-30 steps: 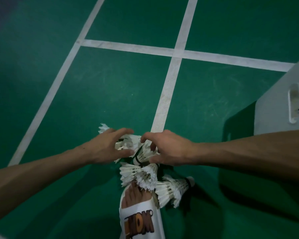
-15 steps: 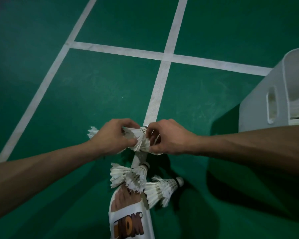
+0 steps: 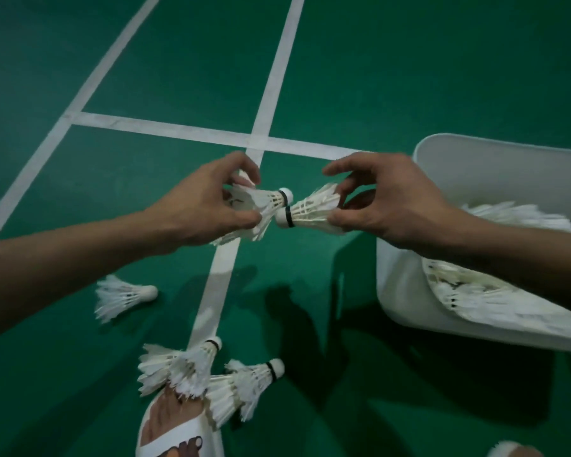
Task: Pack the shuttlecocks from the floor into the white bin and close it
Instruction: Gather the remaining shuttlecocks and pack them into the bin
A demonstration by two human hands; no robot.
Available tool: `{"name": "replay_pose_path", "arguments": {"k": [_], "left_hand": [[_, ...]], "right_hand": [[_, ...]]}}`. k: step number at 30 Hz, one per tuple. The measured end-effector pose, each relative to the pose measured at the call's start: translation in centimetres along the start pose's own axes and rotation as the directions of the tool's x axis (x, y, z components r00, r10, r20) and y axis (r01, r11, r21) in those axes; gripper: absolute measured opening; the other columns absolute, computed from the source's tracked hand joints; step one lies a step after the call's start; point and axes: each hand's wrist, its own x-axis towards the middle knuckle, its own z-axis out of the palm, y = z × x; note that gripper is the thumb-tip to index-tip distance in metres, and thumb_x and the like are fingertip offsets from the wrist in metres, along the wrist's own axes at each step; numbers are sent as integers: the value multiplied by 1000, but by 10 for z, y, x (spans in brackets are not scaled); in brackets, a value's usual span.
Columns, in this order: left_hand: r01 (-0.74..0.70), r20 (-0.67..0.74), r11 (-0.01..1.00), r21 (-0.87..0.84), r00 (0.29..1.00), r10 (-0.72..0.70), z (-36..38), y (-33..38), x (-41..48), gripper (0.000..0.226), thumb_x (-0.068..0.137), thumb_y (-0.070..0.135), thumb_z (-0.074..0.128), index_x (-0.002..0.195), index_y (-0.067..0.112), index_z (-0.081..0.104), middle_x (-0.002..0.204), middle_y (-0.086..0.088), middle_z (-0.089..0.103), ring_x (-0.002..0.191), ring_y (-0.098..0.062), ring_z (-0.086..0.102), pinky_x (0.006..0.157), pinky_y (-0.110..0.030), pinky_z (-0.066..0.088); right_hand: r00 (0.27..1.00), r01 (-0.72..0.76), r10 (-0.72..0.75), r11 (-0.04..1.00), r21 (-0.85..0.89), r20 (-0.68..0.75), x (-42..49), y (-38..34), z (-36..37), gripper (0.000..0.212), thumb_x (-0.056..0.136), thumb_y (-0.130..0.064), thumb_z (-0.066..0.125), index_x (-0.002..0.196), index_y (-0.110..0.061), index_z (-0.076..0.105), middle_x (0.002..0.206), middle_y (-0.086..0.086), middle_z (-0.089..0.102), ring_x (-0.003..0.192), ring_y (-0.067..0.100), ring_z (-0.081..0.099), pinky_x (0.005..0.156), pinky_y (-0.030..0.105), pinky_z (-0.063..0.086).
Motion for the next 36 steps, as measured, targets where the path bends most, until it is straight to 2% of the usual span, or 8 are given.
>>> {"name": "replay_pose_path", "arguments": {"k": [2,8,17,21,25,29,33,36], "left_hand": [[-60,-8,998,23,998,60,1,24,9,33,77,11,73,101,23,54,102,4,62,83,-13,66,69,-29,58],[-167,-41,986,17,985,168,4,80,36,28,77,14,73,102,20,60,101,8,62,82,-3,65,60,-13,51],[-306,-56,950,-69,951,303,36,140,61,29,78,10,72,101,17,56,106,2,60,88,-8,65,65,-24,59],[-343,-49,936,-82,939,340,53,156,72,29,77,14,72,102,19,57,103,5,60,87,-9,66,63,-29,59],[-330,-51,942,-70,944,327,68,160,88,29,77,15,73,102,19,58,106,1,61,88,-16,67,66,-37,60],[-317,-44,946,-68,948,315,75,158,98,31,77,15,73,102,20,58,109,0,61,89,-14,66,68,-38,60],[-298,-48,949,-105,954,295,74,151,105,29,77,14,73,101,19,58,107,-3,62,87,-13,67,65,-32,58],[-293,-42,948,-123,956,290,72,146,107,27,79,12,72,101,17,58,105,-3,63,84,-10,68,64,-26,56]], "right_hand": [[999,0,2,1000,29,-50,-3,0,-20,50,70,-3,81,116,-17,66,79,-8,64,69,13,70,77,37,59],[987,-19,28,998,61,-158,-12,0,-77,45,71,-4,81,113,-12,66,85,-5,68,76,10,70,76,28,59],[925,-105,122,992,65,-359,-37,42,-149,42,72,1,77,111,-12,66,94,11,67,78,22,69,74,28,57],[928,-225,237,972,73,-287,-49,79,-146,37,72,4,77,105,-11,68,84,6,67,67,19,67,63,30,60],[958,-257,254,967,-5,-136,-39,104,-121,34,72,-3,79,100,-21,69,80,-3,69,72,16,70,67,38,61],[972,-230,233,968,-102,16,-17,110,-95,41,74,-11,81,112,-19,67,82,-12,67,73,4,66,72,25,58],[969,-225,237,962,-152,69,6,116,-78,40,76,-10,79,114,-12,66,92,-2,72,71,3,65,68,22,57],[972,-187,213,957,-222,101,13,123,-65,38,77,-9,78,113,-10,66,94,0,73,62,-2,59,57,9,47]]}}
